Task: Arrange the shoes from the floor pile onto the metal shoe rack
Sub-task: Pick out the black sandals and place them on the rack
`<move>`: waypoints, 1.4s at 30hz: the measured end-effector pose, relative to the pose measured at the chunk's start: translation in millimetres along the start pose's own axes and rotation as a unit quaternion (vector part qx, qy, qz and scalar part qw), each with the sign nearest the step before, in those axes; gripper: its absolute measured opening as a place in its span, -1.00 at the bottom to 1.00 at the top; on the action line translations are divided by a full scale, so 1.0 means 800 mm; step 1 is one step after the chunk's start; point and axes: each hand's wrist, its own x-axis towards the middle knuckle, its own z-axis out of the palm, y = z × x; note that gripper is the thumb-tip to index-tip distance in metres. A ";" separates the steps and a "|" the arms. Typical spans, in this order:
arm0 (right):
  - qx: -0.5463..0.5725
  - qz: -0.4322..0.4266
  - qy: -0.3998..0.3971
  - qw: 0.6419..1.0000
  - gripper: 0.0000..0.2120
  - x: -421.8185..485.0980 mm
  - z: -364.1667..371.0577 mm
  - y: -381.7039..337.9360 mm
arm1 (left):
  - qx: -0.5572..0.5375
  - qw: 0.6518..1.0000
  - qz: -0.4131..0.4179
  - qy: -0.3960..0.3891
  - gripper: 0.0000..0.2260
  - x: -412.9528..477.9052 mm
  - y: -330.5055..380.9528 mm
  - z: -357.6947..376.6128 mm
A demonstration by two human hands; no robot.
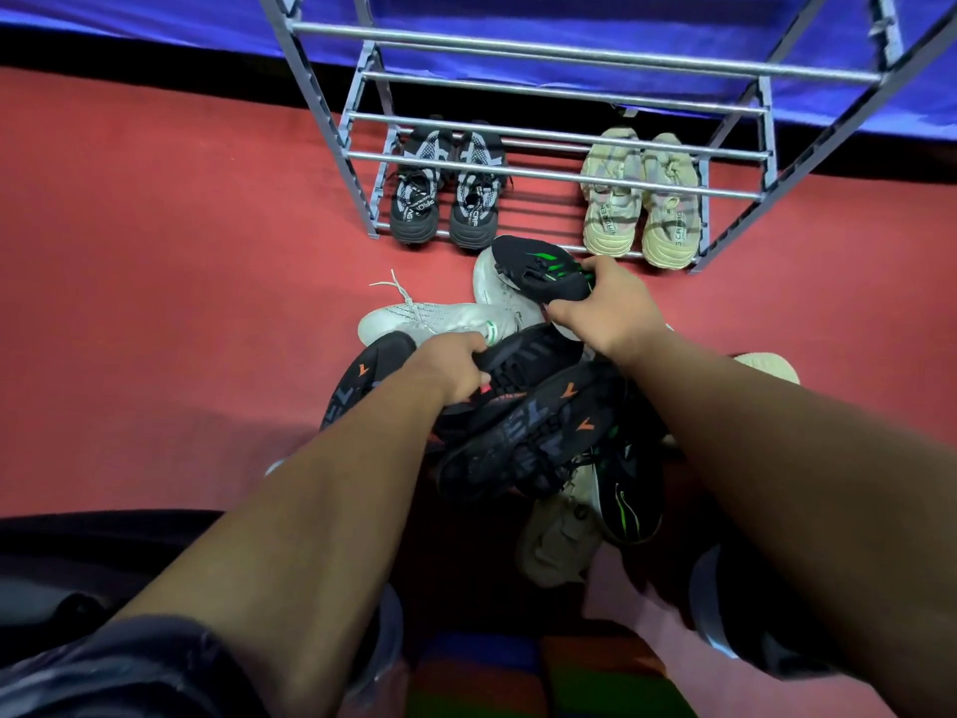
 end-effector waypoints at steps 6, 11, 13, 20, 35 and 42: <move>0.018 0.037 0.009 0.999 -0.46 0.002 -0.026 0.021 | 0.008 0.998 0.050 0.047 -0.78 0.009 0.008 -0.012; -0.035 0.037 0.008 0.999 -0.40 0.002 -0.032 0.037 | 0.093 0.992 0.072 0.036 -0.73 0.009 0.022 -0.033; -0.108 0.047 -0.011 0.993 -0.31 0.002 -0.032 0.039 | 0.099 0.993 0.062 0.036 -0.70 0.005 0.025 -0.038; -0.293 -0.015 -0.034 0.955 -0.45 -0.008 -0.025 0.032 | -0.148 0.988 -0.012 0.053 -0.74 0.003 0.016 -0.033; -0.119 0.029 -0.158 0.980 -0.17 -0.032 0.054 -0.035 | -0.453 0.887 -0.088 0.013 -0.65 -0.023 0.038 -0.074; -0.135 0.004 -0.211 0.968 0.14 -0.052 0.083 -0.044 | -0.020 0.967 -0.247 0.051 -0.67 -0.043 -0.076 -0.083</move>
